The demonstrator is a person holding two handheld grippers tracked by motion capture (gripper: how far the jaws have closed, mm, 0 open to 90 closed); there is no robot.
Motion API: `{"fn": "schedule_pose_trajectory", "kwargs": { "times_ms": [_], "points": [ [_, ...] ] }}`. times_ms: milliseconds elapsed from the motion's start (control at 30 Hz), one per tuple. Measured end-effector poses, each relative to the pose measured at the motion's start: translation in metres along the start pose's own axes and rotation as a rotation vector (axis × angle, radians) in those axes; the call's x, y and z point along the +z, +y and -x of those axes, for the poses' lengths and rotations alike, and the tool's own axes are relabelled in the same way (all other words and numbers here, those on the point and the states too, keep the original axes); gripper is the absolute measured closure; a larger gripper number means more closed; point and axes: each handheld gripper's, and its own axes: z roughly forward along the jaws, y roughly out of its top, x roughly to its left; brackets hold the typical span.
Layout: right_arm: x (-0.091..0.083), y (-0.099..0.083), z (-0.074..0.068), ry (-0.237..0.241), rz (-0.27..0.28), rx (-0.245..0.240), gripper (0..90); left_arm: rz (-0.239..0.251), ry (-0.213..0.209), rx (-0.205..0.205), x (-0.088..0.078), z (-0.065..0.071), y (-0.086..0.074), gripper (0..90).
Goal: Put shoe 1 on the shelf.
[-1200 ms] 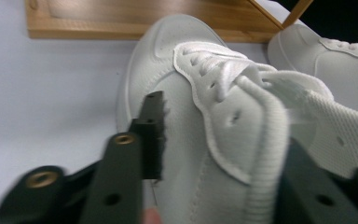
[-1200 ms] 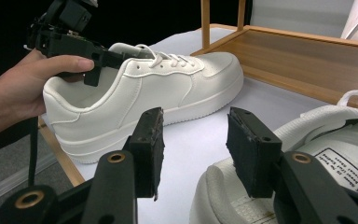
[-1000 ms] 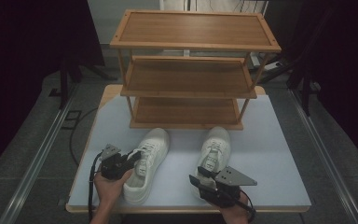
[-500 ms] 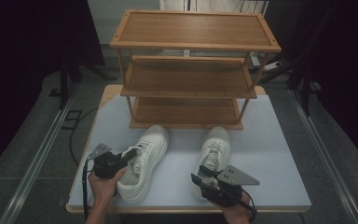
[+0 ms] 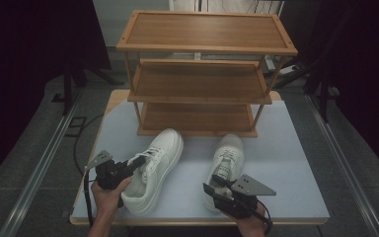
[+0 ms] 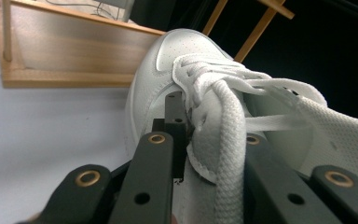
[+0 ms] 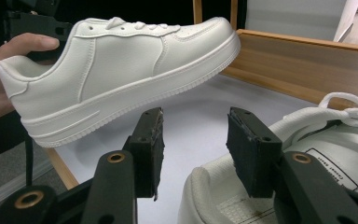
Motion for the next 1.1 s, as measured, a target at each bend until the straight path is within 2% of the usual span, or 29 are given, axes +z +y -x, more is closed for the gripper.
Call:
{"fn": "schedule_pose_trajectory", "kwargs": {
  "times_ms": [567, 733, 1100],
  "points": [
    [-0.005, 0.003, 0.006, -0.007, 0.023, 0.026, 55.3, 0.045, -0.086, 0.008, 0.000, 0.019, 0.022, 82.2],
    [-0.006, 0.003, 0.008, -0.009, 0.026, 0.030, 55.0, 0.053, -0.089, 0.024, 0.003, 0.025, 0.029, 82.1],
    [-0.008, 0.004, 0.009, -0.007, 0.032, 0.040, 54.9, 0.058, -0.124, 0.043, 0.012, 0.036, 0.047, 82.2]
  ]
}}
